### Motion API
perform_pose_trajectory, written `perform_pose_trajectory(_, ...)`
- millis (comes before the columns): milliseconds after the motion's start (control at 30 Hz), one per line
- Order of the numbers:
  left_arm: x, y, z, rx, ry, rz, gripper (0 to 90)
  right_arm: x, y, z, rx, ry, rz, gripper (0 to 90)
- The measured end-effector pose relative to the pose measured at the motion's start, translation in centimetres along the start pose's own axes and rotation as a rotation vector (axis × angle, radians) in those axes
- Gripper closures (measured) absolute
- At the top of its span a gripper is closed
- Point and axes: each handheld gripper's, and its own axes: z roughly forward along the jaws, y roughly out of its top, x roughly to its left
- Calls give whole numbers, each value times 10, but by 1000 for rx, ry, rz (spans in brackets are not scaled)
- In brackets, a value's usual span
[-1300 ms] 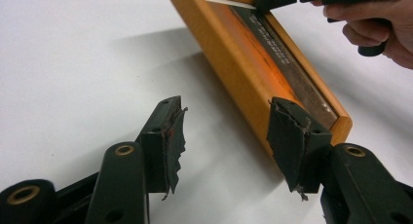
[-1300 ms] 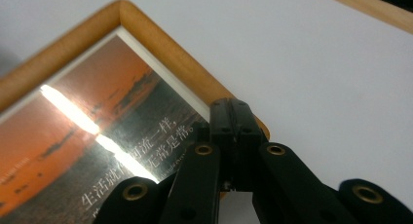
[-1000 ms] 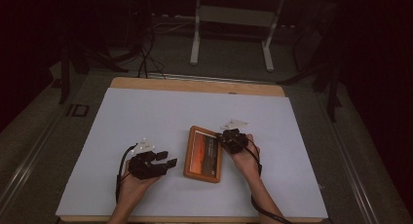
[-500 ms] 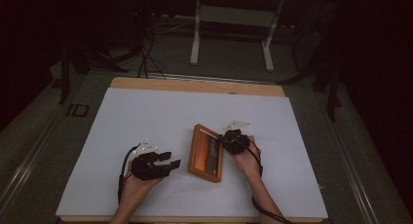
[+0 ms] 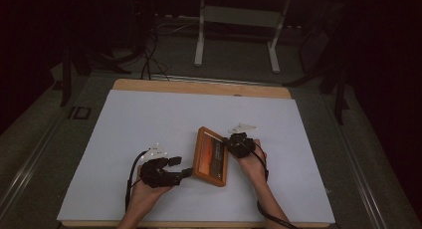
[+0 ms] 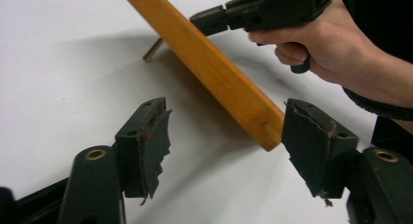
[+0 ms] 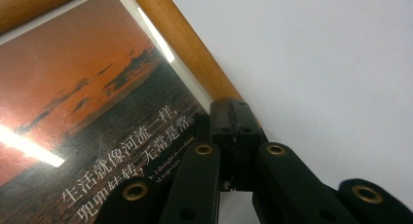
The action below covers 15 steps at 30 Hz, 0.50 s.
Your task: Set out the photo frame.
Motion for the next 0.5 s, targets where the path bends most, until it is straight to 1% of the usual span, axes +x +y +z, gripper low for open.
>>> perform_pose_trajectory(100, -5, 0, 6, 9, -10, 0, 303, 0, 0, 0, -2, 2, 1, 900)
perform_pose_trajectory(200, -8, 0, 9, 15, -15, 0, 296, 0, 0, 0, -3, 3, 1, 900)
perform_pose_trajectory(300, -12, -1, 17, 26, -24, -1, 296, 0, 0, 0, -3, 1, 1, 900)
perform_pose_trajectory(433, -13, 0, 23, 35, -16, -6, 297, 0, -1, 0, -5, 2, 3, 900)
perform_pose_trajectory(500, -12, 1, 27, 36, -15, -22, 305, 0, 0, 0, -3, 1, 2, 900)
